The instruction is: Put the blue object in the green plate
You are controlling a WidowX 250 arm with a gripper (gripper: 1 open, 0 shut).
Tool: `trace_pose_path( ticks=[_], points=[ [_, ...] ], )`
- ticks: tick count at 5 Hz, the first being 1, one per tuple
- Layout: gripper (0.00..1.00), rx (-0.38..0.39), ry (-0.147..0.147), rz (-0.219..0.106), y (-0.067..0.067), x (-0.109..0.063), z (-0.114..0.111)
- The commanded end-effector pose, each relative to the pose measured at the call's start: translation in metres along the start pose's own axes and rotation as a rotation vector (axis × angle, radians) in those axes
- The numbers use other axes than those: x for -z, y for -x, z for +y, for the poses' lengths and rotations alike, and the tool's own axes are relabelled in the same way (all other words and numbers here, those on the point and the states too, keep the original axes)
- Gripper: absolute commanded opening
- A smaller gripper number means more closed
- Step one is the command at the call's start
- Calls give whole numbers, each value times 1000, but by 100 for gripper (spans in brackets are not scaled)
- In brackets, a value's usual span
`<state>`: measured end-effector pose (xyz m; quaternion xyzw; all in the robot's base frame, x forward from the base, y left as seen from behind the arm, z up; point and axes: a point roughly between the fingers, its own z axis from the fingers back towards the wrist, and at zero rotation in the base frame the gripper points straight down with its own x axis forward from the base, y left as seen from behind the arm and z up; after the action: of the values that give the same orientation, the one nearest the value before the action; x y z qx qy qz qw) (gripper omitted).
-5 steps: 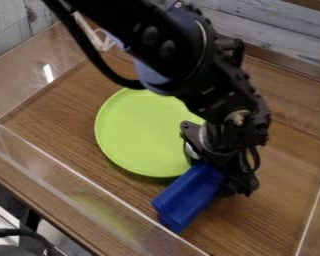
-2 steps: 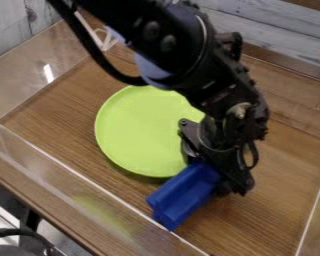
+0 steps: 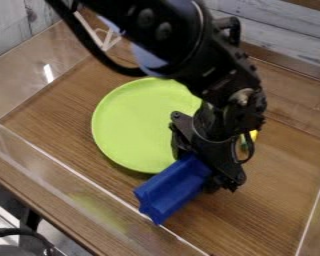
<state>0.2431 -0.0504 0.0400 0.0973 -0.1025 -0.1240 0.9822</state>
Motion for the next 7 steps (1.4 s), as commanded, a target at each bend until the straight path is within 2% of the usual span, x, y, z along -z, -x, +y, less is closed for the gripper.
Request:
trace_pose_path(
  ticks=[1, 4, 6, 7],
  points=[
    [0, -14, -4, -57, -13, -18, 7],
    [0, 12, -27, -37, -12, -34, 16],
    [0, 8, -37, -40, -10, -40, 22],
    [0, -7, -48, -53, -10, -45, 29]
  ],
)
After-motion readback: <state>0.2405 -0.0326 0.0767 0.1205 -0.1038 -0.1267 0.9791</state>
